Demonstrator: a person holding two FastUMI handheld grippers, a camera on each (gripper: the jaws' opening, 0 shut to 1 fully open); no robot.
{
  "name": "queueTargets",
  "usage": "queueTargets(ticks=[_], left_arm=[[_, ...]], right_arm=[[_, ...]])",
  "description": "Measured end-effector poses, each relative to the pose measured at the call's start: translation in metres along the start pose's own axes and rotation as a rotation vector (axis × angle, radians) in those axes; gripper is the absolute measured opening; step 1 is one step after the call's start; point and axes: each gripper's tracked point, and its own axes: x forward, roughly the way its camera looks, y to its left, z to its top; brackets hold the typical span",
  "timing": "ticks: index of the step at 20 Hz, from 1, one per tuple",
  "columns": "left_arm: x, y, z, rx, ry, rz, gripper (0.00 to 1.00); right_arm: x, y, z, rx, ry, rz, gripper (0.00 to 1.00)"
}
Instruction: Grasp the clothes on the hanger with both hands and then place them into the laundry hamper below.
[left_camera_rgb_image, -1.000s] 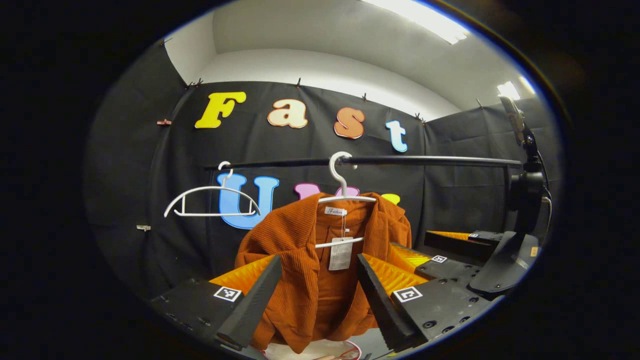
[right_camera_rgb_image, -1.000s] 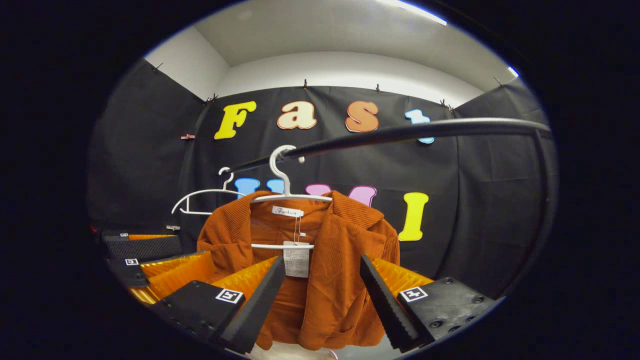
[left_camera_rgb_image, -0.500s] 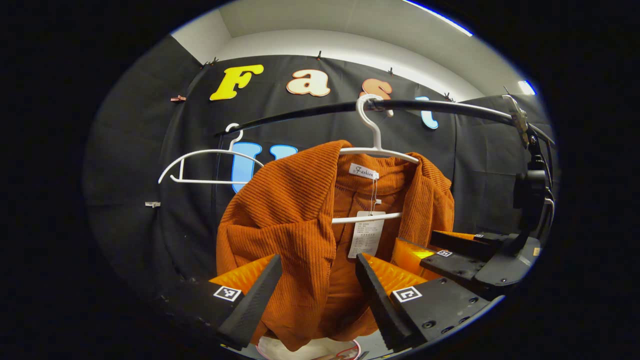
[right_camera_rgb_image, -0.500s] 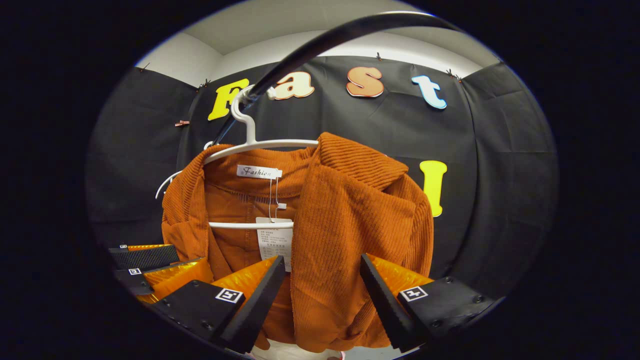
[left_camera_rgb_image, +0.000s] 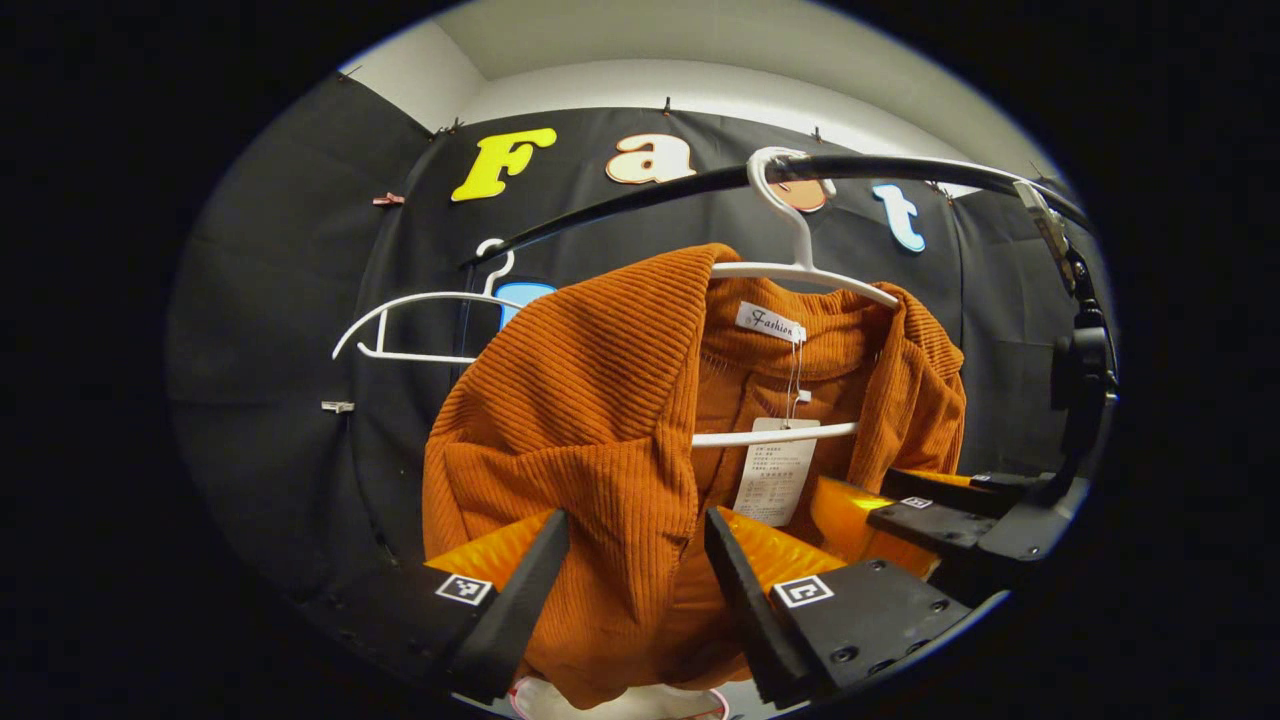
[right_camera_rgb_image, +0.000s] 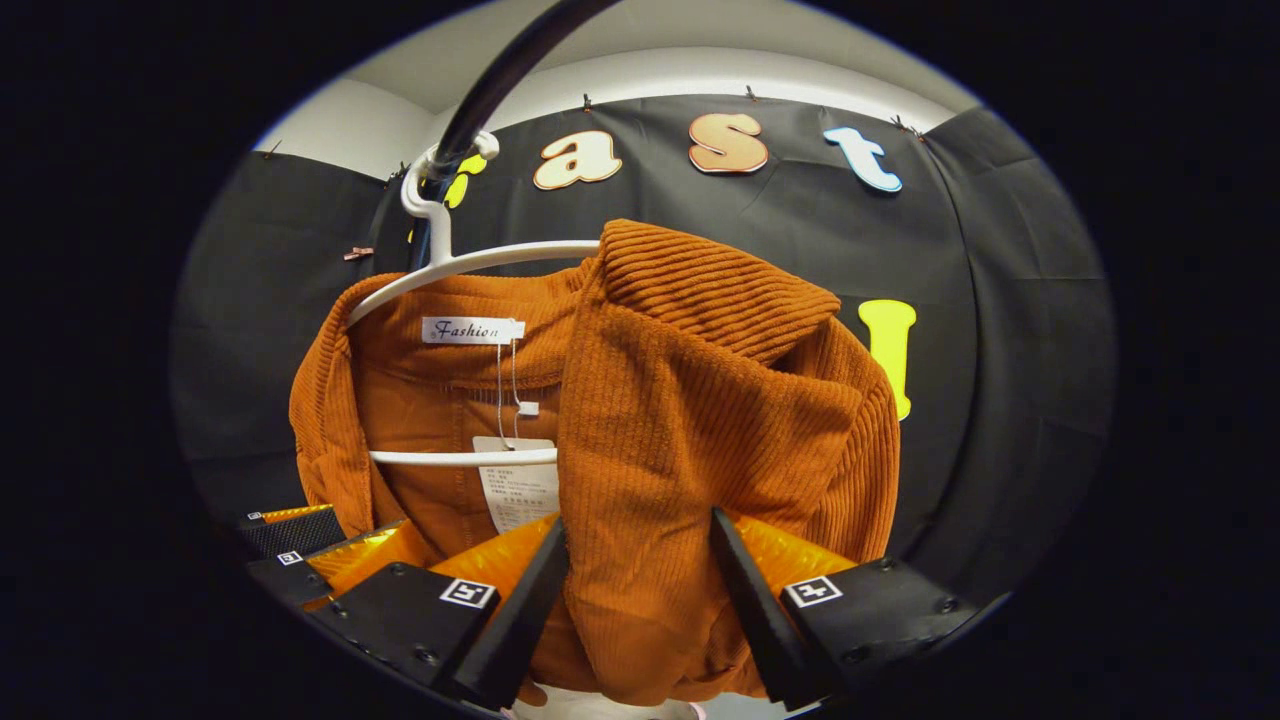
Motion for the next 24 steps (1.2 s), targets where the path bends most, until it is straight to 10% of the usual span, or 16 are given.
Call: queueTargets(ticks=[2, 7, 15, 24], left_arm=[[0.010, 0.009, 0.000, 0.002, 0.002, 0.022, 0.77], [0.017, 0.031, 0.008, -0.001, 0.015, 0.051, 0.10], [-0.017, 0.097, 0.056, 0.017, -0.050, 0.206, 0.06], [-0.005, 0.119, 0.098, 0.084, -0.153, 0.202, 0.05]], right_arm=[[0.004, -0.011, -0.003, -0.011, 0.000, -0.003, 0.77], [0.012, -0.050, 0.004, -0.021, -0.039, -0.006, 0.09], [-0.025, -0.124, 0.059, 0.069, -0.155, -0.123, 0.09], [-0.016, -0.168, 0.103, 0.092, -0.275, -0.211, 0.09]])
